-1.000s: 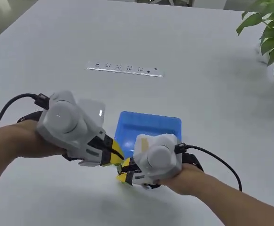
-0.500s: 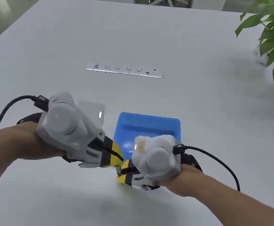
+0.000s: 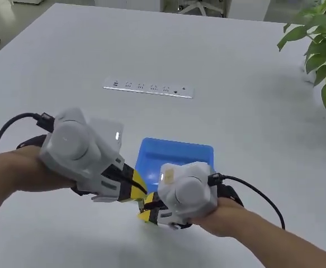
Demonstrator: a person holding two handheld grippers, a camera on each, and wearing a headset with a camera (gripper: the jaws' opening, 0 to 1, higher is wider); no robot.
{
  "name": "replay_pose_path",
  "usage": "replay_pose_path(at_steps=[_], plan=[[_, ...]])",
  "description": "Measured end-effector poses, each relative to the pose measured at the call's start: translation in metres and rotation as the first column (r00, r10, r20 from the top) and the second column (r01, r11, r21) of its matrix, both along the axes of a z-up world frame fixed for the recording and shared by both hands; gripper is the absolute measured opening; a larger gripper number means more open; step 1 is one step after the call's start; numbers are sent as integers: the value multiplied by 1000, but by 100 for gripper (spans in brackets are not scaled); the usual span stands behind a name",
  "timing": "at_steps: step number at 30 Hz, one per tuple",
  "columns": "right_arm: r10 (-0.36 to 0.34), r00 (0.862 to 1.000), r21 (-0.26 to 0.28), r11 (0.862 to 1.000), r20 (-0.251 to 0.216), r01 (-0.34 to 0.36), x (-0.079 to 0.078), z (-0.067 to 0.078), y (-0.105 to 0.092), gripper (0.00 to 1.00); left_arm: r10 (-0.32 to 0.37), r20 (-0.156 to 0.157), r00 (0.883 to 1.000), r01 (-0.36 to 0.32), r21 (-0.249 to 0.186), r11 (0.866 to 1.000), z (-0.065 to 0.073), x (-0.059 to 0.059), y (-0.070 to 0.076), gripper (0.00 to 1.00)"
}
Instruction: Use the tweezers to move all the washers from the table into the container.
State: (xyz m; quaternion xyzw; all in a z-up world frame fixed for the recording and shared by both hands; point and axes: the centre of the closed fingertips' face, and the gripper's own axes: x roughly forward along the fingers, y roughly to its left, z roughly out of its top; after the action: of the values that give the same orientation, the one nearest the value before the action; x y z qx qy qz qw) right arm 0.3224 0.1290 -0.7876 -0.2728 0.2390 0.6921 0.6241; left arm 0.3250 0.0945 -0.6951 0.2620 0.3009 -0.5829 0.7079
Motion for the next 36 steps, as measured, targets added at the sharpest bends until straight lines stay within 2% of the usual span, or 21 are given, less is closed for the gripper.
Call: replay_pose_path(at_steps=[7,27,36], plan=[[-7,1000,8,1000,7,7,-1,12,-3,9,-2,7,1000,2,-8,1000,13,-2,-3,4],[-14,998,14,1000,68,13,9,48,-8,9,-27,64,998,26,3,1000,49,2,-10,4],[-24,996,20,1000,91,23,19,62,-13,9,-45,96,994,44,6,999,63,9,-16,4]])
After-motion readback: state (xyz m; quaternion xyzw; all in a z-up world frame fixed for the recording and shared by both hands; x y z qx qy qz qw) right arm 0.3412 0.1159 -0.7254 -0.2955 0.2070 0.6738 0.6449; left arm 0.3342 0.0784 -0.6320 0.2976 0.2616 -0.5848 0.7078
